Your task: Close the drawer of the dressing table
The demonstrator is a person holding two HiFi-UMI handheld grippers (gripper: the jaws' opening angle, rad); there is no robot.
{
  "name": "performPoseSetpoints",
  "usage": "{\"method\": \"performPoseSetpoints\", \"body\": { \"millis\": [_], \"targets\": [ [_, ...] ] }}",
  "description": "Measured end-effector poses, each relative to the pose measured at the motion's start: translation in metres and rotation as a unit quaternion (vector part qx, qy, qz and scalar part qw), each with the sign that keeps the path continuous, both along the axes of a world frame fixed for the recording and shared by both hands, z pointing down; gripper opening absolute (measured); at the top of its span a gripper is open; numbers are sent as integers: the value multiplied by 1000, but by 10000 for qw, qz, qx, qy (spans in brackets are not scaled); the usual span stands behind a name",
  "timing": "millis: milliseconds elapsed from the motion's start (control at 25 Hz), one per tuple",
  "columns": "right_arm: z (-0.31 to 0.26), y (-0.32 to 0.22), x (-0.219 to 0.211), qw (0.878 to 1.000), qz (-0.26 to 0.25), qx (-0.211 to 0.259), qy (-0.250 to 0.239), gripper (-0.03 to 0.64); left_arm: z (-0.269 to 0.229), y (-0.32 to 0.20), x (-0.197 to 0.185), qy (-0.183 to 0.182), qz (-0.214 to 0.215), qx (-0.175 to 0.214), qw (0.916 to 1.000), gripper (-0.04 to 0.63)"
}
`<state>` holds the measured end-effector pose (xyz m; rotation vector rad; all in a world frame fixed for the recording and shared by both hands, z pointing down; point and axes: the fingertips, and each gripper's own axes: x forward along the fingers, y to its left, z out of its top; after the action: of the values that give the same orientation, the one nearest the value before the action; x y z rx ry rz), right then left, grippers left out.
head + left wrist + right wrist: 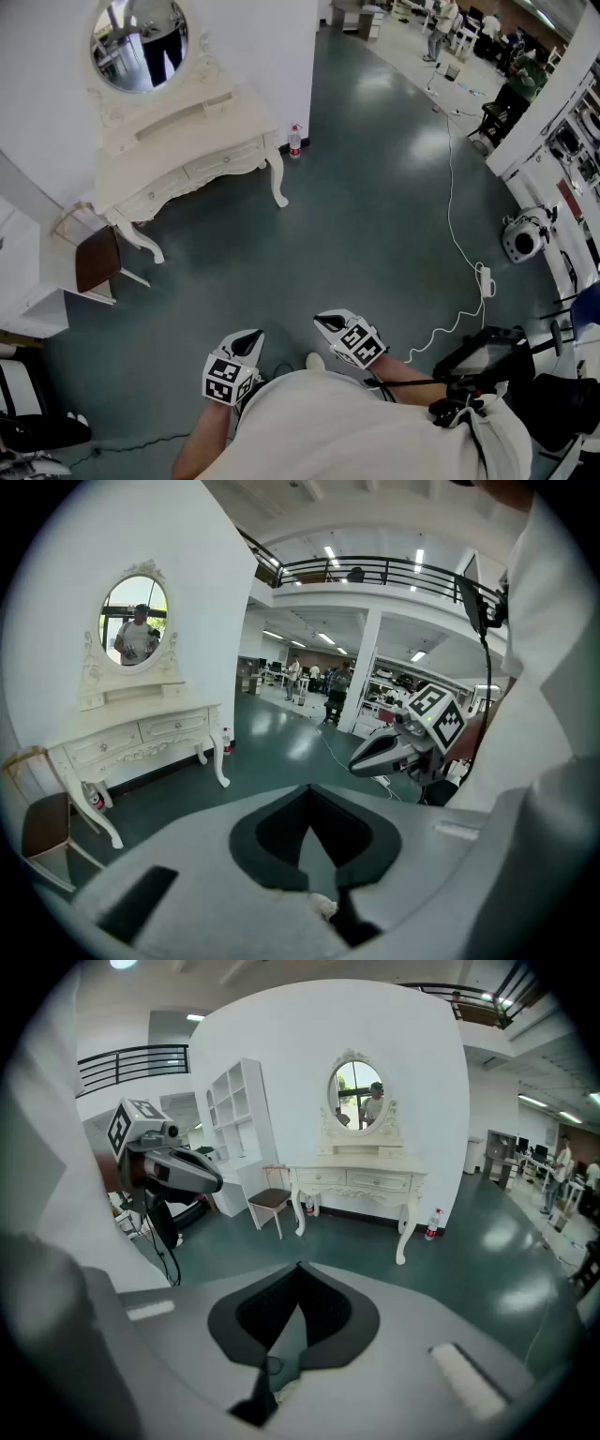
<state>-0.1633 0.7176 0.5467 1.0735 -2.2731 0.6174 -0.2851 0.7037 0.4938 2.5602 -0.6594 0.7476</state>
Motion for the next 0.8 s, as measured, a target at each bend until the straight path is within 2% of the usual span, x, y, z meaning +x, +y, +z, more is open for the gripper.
{"method": "performPoseSetpoints", "body": {
  "millis": [240,480,640,800],
  "targets": [
    [2,8,69,9998,167,122,29,-1,5,2,53,42,-206,68,9998,3],
    [9,0,118,9984,551,105,-9,-2,10,-5,95,60,11,45,10000,3],
    [13,-31,138,9964,832,104,-154,0,15,-39,110,44,152,32,9999,3],
    [15,-73,158,9943,1052,144,-56,2,24,-92,127,103,285,33,9995,3]
  ]
}}
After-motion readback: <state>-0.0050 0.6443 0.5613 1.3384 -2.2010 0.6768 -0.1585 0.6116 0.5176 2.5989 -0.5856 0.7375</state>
